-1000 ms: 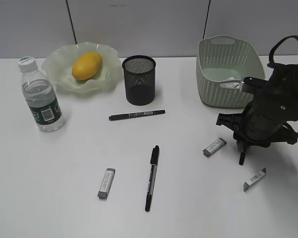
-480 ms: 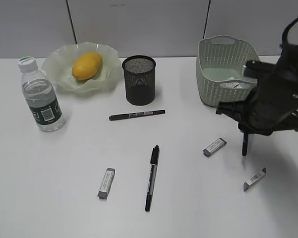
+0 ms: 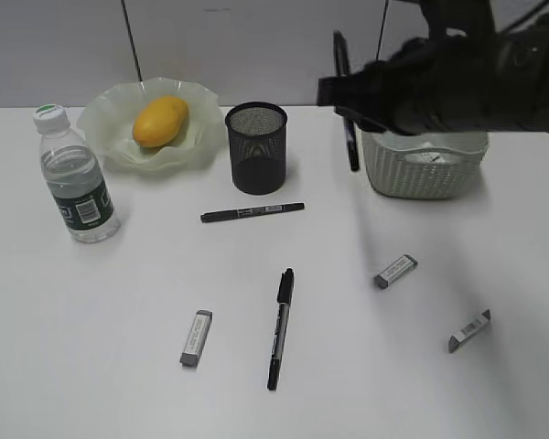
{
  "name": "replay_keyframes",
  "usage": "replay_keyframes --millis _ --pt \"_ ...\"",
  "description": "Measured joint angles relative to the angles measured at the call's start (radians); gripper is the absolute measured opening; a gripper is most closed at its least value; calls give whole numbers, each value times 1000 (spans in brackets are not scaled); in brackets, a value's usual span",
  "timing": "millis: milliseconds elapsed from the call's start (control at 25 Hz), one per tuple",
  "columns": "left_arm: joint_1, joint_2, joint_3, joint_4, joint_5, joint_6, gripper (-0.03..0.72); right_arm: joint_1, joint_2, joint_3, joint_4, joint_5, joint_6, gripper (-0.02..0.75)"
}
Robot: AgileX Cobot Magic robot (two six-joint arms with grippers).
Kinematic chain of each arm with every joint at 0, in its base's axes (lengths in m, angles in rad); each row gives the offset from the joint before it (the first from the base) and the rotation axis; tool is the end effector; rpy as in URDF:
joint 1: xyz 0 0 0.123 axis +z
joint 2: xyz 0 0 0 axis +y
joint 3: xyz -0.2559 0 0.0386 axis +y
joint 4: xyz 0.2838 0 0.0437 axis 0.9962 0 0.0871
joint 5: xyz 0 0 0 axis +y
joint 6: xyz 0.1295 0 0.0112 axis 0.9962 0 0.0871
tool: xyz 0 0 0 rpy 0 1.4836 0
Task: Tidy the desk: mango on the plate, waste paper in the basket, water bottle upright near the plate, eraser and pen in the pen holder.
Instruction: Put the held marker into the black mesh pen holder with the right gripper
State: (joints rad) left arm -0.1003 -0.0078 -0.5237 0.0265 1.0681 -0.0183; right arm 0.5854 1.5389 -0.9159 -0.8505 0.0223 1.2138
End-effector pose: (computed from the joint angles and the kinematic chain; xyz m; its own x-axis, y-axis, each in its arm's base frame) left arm 0.0832 -0.0053 0.2846 -0.4325 0.0380 -0.9008 0.0769 0.9970 0.0051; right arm 0.3323 0.2175 0.1818 -0.5997 0.0289 -0.7997 -0.3503 0.8891 0.2948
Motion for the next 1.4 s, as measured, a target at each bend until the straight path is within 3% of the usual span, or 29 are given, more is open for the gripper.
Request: replay_keyframes --millis 240,560,680,800,1000,1120,1400 --pt "0 0 0 0 0 0 426 3 152 -183 -123 -146 -83 89" --pt "0 0 0 0 0 0 420 3 403 -519 -82 -234 -298 89" --pt "0 0 0 0 0 0 417 3 480 -578 11 -239 -394 89" --pt "0 0 0 0 0 0 417 3 540 -587 180 -258 -553 89" --pt "0 0 0 0 0 0 400 -4 627 -587 588 -387 -891 89" --pt "0 0 0 0 0 0 399 -7 654 -587 772 -454 -1051 89" --pt "0 0 0 0 0 0 397 -11 701 -588 863 -526 -1137 89"
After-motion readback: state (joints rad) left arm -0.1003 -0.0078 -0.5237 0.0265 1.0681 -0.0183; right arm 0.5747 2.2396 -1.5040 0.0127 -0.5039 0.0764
